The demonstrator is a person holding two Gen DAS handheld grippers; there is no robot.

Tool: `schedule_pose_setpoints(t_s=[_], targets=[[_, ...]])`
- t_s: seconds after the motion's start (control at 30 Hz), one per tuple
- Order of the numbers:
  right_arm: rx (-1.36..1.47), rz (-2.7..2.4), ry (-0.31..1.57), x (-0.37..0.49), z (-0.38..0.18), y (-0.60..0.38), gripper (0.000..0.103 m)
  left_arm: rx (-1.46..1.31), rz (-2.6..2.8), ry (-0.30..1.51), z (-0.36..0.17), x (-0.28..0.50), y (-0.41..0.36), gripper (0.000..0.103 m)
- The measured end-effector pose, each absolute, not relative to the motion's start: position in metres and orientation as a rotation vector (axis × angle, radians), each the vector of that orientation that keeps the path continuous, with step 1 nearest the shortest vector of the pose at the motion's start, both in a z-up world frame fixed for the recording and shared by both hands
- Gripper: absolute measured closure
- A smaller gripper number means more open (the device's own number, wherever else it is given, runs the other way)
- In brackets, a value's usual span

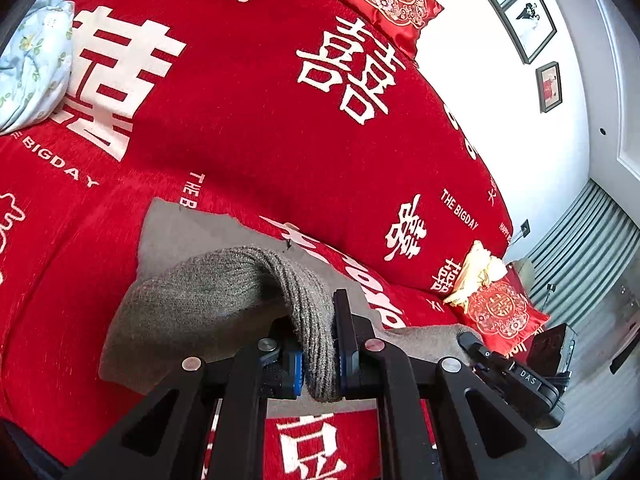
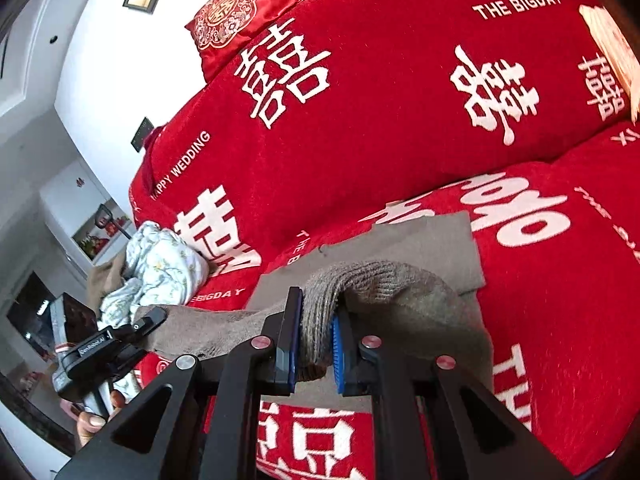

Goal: Fold small clothes
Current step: 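Lower the hem onto the sweater body with both grippers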

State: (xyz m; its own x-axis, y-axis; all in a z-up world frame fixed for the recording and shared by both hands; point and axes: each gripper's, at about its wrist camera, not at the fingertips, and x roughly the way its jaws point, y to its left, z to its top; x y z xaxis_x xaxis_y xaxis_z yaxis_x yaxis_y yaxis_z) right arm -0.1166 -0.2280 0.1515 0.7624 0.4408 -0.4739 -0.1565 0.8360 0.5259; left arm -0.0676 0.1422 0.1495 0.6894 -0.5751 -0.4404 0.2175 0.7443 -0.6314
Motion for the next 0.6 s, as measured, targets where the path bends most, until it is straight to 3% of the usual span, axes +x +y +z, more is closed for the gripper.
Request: schedule_pose_setpoints(t_s=[0.6], targets=[[0.502, 0.267, 0.648, -0.039, 0.137, -0.224, 0.090, -0.633, -0.427, 0.729, 0.130, 0.005, 0.140, 0.090]])
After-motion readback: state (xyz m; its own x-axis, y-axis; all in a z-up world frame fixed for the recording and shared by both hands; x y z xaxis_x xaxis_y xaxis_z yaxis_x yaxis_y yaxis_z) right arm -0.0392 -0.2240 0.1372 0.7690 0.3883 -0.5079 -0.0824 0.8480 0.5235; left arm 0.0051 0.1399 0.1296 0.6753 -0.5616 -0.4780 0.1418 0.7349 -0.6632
